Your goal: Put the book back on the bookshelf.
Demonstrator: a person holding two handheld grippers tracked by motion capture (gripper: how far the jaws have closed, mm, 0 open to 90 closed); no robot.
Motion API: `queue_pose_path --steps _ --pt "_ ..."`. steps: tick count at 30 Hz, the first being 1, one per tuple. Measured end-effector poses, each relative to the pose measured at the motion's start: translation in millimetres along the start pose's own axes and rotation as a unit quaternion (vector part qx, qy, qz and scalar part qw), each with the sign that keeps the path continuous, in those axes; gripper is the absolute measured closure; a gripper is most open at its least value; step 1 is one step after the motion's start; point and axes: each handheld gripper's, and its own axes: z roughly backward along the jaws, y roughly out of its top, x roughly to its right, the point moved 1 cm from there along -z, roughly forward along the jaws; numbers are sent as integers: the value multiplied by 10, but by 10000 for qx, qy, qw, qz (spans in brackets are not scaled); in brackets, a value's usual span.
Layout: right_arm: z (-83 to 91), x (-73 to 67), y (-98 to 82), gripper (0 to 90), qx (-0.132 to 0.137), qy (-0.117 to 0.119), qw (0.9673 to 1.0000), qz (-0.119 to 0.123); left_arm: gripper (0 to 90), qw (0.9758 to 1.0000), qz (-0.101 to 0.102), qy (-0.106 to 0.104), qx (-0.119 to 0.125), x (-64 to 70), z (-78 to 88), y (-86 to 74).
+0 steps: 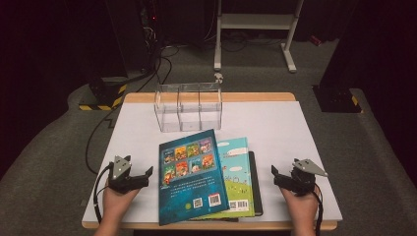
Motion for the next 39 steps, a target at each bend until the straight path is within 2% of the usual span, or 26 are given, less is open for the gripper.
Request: queue_pose_path --steps 9,15,22,27,29,33,34,39 --pt "6 2 9 96 25 4 10000 75 58 10000 -34 -31 -23 23 -4 -1" --pt "10 -10 13 96 32 -12 9999 115 59 9999 99 -60 10 2 4 8" --pt "-5 -31 9 94 14 -96 9997 240 60 9998 136 -152 68 -3 12 17" --pt "-8 -35 9 94 3 -85 9997 219 62 9997 154 -202 69 4 13 18" --pt "-4 -34 13 94 6 -30 9998 173 61 9992 292 -260 99 9 14 30" --pt "7 -41 14 93 28 -48 9999 150 62 9989 357 -289 73 5 26 44" --pt "13 -43 15 93 54 -44 9999 156 61 9985 430 -319 109 8 30 57" --pt "40 -74 20 96 174 -118 9994 266 62 9980 480 -396 112 14 44 73"
